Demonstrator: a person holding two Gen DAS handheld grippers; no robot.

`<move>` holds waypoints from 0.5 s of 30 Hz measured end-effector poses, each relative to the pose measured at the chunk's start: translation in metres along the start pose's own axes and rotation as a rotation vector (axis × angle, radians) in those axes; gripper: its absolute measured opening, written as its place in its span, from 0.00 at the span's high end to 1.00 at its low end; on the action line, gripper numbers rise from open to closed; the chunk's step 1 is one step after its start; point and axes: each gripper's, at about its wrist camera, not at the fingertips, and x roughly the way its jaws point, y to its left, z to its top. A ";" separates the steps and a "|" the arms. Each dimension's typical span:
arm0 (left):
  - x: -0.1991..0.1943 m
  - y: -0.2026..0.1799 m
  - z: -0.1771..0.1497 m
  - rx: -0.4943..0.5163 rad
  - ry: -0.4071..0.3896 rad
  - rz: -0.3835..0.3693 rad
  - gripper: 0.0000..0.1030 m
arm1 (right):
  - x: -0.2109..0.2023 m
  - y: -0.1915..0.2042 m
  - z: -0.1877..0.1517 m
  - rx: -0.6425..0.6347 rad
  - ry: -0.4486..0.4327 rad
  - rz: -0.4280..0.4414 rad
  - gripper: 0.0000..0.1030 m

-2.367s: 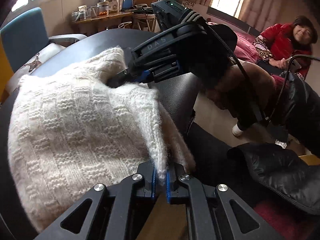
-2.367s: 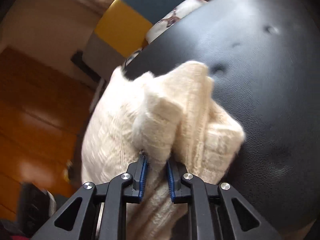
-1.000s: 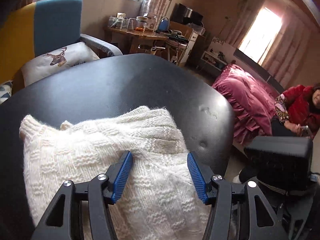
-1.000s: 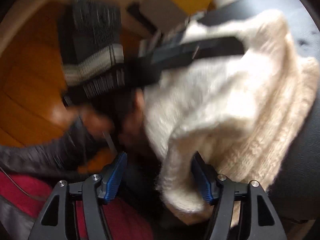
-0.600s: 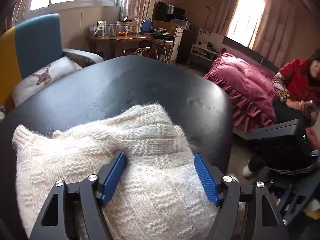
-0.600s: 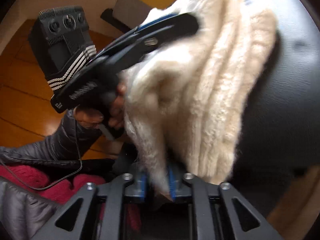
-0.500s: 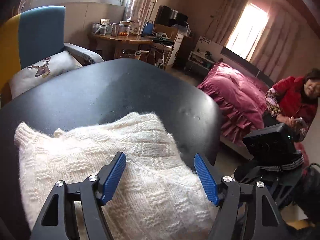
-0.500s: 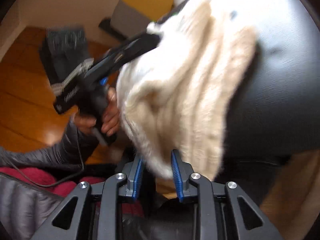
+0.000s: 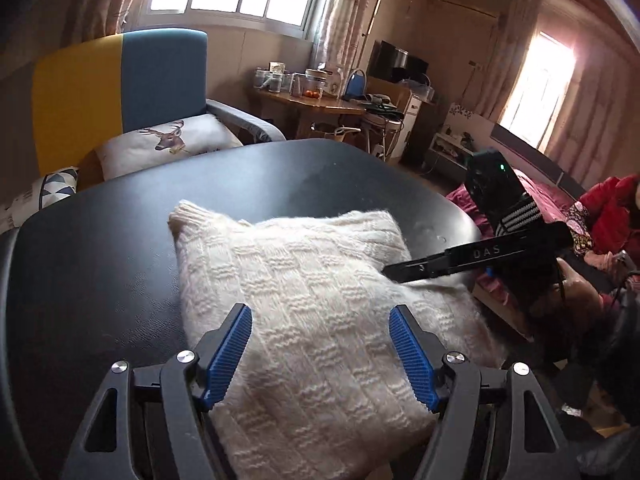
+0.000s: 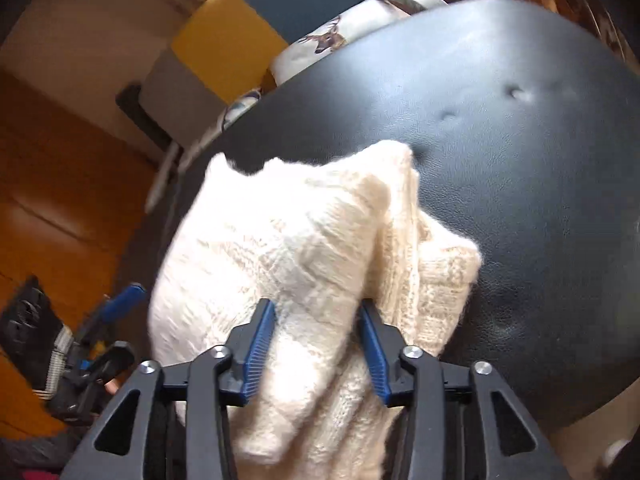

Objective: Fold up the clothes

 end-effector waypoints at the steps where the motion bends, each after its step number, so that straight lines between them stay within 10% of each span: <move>1: 0.004 -0.008 -0.004 0.024 0.013 -0.017 0.30 | -0.004 0.007 -0.005 -0.057 -0.009 -0.051 0.66; 5: 0.036 -0.035 -0.019 0.175 0.092 0.018 0.27 | -0.009 0.030 -0.036 -0.393 0.009 -0.430 0.67; 9: 0.034 -0.042 -0.025 0.173 0.068 0.010 0.22 | -0.022 -0.007 -0.046 -0.294 -0.063 -0.335 0.38; 15: 0.015 -0.031 -0.025 0.070 0.032 -0.031 0.22 | -0.049 -0.030 -0.053 -0.057 -0.111 -0.164 0.33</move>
